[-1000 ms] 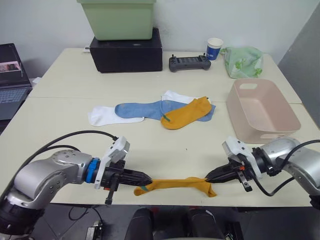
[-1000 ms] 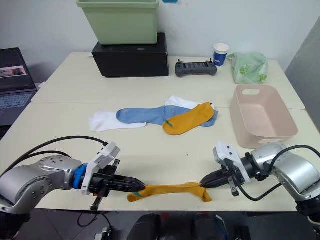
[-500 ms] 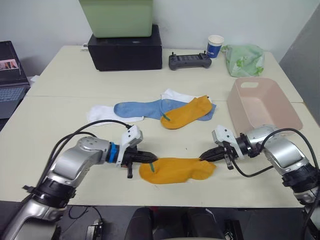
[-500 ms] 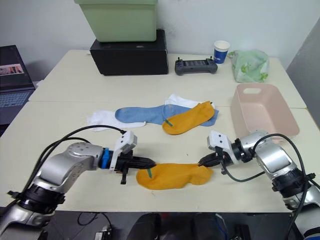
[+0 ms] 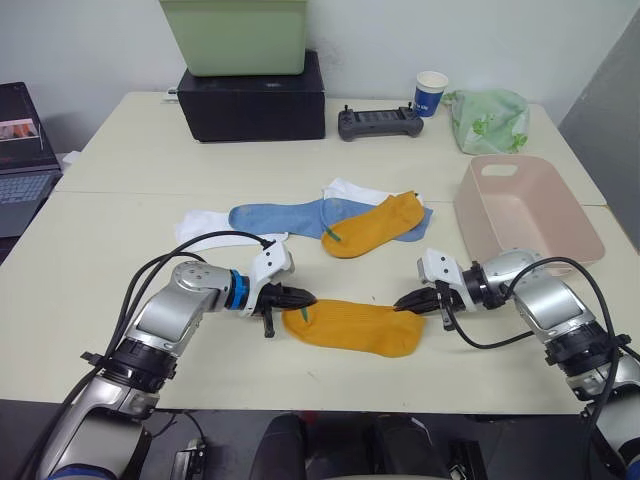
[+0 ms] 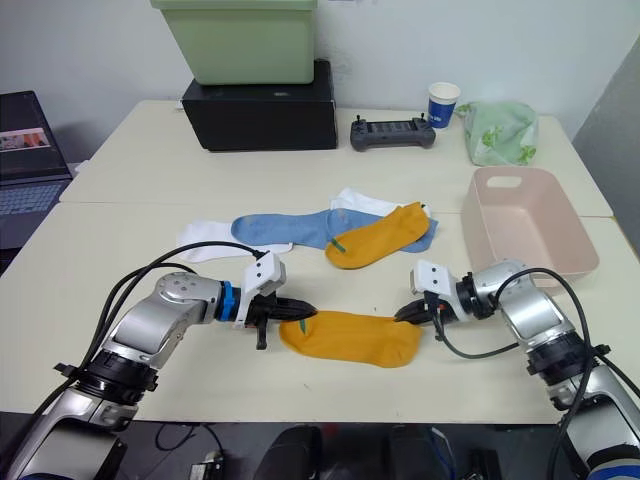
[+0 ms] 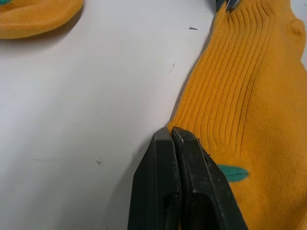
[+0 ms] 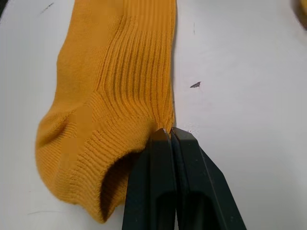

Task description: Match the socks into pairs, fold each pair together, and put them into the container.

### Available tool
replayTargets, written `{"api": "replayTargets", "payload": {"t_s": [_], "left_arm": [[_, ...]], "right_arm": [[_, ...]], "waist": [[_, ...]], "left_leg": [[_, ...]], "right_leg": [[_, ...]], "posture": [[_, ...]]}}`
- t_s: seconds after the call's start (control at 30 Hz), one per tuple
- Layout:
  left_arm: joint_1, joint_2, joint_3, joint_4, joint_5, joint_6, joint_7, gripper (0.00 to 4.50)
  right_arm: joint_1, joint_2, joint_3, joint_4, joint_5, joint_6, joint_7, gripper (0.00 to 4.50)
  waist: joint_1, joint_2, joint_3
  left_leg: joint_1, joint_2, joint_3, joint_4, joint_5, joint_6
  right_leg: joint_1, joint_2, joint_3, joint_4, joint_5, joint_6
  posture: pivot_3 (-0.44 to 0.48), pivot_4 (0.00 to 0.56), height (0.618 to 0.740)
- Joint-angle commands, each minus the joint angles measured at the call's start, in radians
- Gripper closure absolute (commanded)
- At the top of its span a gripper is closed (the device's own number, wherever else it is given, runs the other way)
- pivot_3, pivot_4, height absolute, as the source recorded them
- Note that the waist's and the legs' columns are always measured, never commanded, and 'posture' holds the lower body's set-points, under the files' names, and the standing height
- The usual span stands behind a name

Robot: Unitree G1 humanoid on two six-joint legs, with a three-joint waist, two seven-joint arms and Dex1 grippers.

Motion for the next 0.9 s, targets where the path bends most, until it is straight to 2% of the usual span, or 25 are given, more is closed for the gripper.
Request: {"api": "replayTargets", "payload": {"t_s": [0.03, 0.1, 0.23, 0.4, 0.5, 0.63, 0.73, 0.77, 0.9], "left_arm": [[-0.008, 0.000, 0.040, 0.007, 0.012, -0.019, 0.016, 3.91], [0.001, 0.009, 0.067, -0.006, 0.005, -0.017, 0.033, 3.32], [0.032, -0.006, 0.162, -0.054, -0.024, -0.075, 0.091, 2.02], [0.131, -0.002, 0.174, -0.212, -0.018, -0.178, 0.075, 2.02], [0.165, -0.030, 0.169, -0.264, -0.035, -0.178, 0.092, 2.00], [0.209, -0.094, 0.115, -0.307, 0.000, -0.211, 0.133, 3.23], [0.247, -0.109, 0.050, -0.291, 0.063, -0.253, 0.140, 4.26], [0.257, -0.110, 0.034, -0.271, 0.090, -0.276, 0.150, 4.48], [0.282, -0.117, 0.017, -0.168, 0.179, -0.368, 0.208, 4.48]], "right_arm": [[-0.029, -0.006, -0.070, -0.001, -0.002, -0.019, -0.036, 3.19], [-0.025, -0.030, -0.107, -0.019, 0.016, -0.006, -0.033, 2.49], [0.042, -0.064, -0.181, -0.124, 0.057, -0.001, -0.046, 2.45], [0.180, 0.004, -0.242, -0.362, 0.151, 0.069, -0.146, 2.45], [0.226, 0.054, -0.232, -0.429, 0.152, 0.080, -0.209, 3.04], [0.294, 0.109, -0.155, -0.455, 0.058, 0.008, -0.289, 4.46], [0.330, 0.121, -0.090, -0.431, -0.017, -0.035, -0.320, 4.50], [0.342, 0.120, -0.074, -0.420, -0.038, -0.040, -0.328, 4.50], [0.383, 0.110, -0.071, -0.343, -0.088, -0.093, -0.359, 4.50]], "waist": [[0.000, 0.000, 0.000], [0.000, 0.000, 0.000], [0.001, 0.000, 0.000], [-0.001, 0.000, 0.000], [-0.001, 0.000, 0.000], [0.000, 0.000, -0.001], [0.000, 0.000, -0.001], [0.000, 0.000, -0.001], [0.001, 0.001, -0.001]], "left_leg": [[0.000, 0.000, 0.000, 0.000, 0.000, 0.000], [0.000, 0.000, 0.000, 0.000, 0.000, 0.000], [0.000, 0.000, 0.000, 0.000, 0.000, 0.000], [-0.001, 0.001, 0.000, -0.001, 0.000, 0.000], [0.000, 0.001, 0.000, -0.001, 0.000, 0.000], [0.001, 0.000, 0.000, 0.000, 0.000, 0.000], [0.001, -0.001, 0.000, 0.001, 0.000, 0.000], [0.001, -0.001, 0.000, 0.001, 0.000, 0.000], [0.001, -0.001, 0.000, 0.000, 0.000, 0.000]], "right_leg": [[0.000, 0.000, 0.000, 0.000, 0.000, 0.000], [0.000, 0.000, 0.000, 0.000, 0.000, 0.000], [0.000, -0.001, 0.000, 0.000, 0.000, 0.000], [0.000, 0.000, -0.001, -0.001, 0.000, 0.000], [0.000, 0.000, 0.000, 0.000, 0.000, 0.000], [0.001, -0.001, 0.000, 0.001, 0.002, 0.001], [0.001, 0.000, 0.001, 0.001, 0.002, 0.002], [0.001, 0.000, 0.001, 0.001, 0.002, 0.002], [0.001, 0.000, 0.001, 0.001, 0.002, 0.002]], "posture": [[0.000, 0.150, 0.740], [0.000, 0.150, 0.740], [0.000, 0.150, 0.740], [0.000, 0.150, 0.740], [0.000, 0.150, 0.740], [0.000, 0.150, 0.740], [0.000, 0.150, 0.740], [0.000, 0.150, 0.740], [0.000, 0.150, 0.740]]}}
